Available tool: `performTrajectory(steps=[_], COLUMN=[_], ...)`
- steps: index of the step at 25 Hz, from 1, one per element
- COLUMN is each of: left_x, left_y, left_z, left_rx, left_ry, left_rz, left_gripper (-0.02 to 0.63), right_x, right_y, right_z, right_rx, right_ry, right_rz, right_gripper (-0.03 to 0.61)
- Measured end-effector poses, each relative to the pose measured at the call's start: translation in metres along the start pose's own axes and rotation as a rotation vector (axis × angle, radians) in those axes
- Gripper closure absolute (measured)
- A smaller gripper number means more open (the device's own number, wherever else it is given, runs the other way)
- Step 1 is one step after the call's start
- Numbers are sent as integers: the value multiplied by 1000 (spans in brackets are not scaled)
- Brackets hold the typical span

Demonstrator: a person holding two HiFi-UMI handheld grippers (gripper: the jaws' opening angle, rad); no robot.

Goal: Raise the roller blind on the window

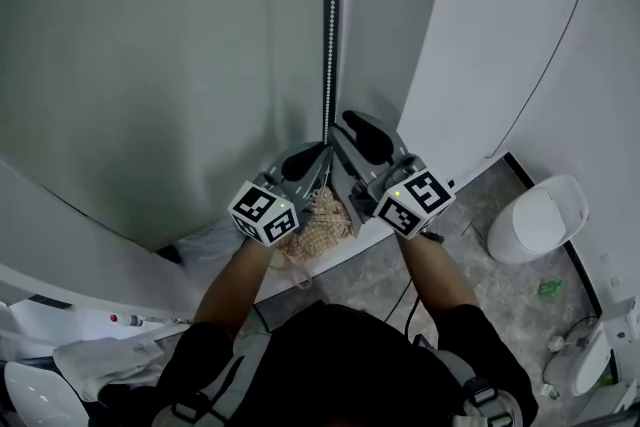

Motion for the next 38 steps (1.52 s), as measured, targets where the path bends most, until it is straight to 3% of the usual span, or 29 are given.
performTrajectory(steps=[4,7,10,12,20,24,30,38], left_x=[9,13,15,16,14,19,25,23], left_y=[4,4,2,3,3,0,1,15], left_z=[1,1,1,2,10,19,46,96], left_rx=[3,5,3,2,21,7,-39,-149], left_ry=[13,15,1,-6,31,16,57,90], left_rz=[16,19,26,31,34,47,56,23], left_gripper=[603,603,603,603,602,601,601,601], right_x=[4,7,9,9,11,11,9,9], right_y=[-23,-36,-40,-39,-25,-10,5,22], right_z=[-16,-30,-41,-43,-37,-29,-10,42], right_rx=[9,45,78,86,127,132,106,15], right_ry=[20,-24,-37,-19,5,45,86,40], right_rz=[-27,-52,-54,-52,-41,-9,22,58], right_gripper=[452,456,510,552,560,565,565,565])
Point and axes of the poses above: the fingertips, and each gripper's own axes: y backward along the fingers, x to its right, z out of its underside, the point moved 7 cm from there along y, backward along the fingers, and after that the axes turned 4 degrees about -z, right-handed, at the moved point
